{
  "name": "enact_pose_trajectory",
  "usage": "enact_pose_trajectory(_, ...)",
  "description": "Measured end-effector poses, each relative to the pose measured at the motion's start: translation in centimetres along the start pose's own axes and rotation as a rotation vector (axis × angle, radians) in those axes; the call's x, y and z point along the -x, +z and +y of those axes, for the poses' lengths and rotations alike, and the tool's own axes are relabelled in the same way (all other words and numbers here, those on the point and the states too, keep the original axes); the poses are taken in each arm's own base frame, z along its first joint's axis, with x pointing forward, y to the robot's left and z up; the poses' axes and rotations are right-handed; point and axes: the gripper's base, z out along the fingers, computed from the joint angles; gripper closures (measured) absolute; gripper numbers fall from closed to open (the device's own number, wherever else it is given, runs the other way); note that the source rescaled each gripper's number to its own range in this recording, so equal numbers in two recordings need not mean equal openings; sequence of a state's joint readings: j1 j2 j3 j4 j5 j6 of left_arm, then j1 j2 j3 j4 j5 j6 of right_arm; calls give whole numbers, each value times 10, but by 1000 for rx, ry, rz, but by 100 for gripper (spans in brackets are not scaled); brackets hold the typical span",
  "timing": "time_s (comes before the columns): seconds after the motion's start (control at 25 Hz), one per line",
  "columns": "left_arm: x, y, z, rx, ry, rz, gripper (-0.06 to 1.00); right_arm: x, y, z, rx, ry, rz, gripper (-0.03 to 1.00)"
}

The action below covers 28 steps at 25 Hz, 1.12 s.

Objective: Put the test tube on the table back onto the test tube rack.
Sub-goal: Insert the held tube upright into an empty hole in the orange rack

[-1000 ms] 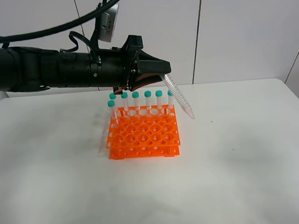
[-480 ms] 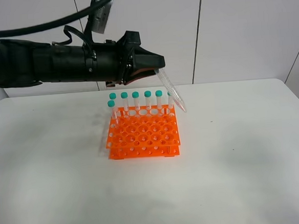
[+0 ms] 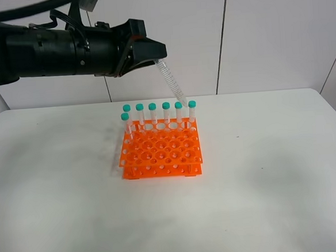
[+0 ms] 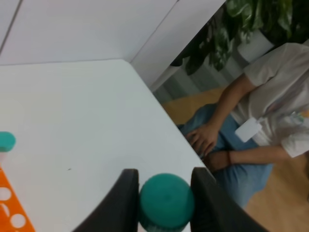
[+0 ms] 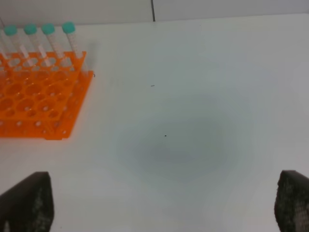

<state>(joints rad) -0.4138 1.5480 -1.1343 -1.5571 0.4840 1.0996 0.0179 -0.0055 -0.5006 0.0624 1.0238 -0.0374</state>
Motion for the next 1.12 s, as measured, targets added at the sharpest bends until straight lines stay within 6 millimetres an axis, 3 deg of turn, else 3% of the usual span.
enact_pose_trajectory(0.16,-1,0,4,43,49,14,94,0,0,0,0,0,0,-3)
enact_pose_trajectory(0.44,-10,-2,8,269,194,92,94,0,0,0,0,0,0,-3)
enact_pose_trajectory(0.68,-28,6,-9,310,327,25,94,0,0,0,2,1,0,-3)
enact_pose_trajectory(0.88,-51,6,4,349,387,-91,94,0,0,0,2,1,0,-3)
enact_pose_trajectory(1.12,-58,1,12,385,554,-164,94,0,0,0,2,2,0,-3)
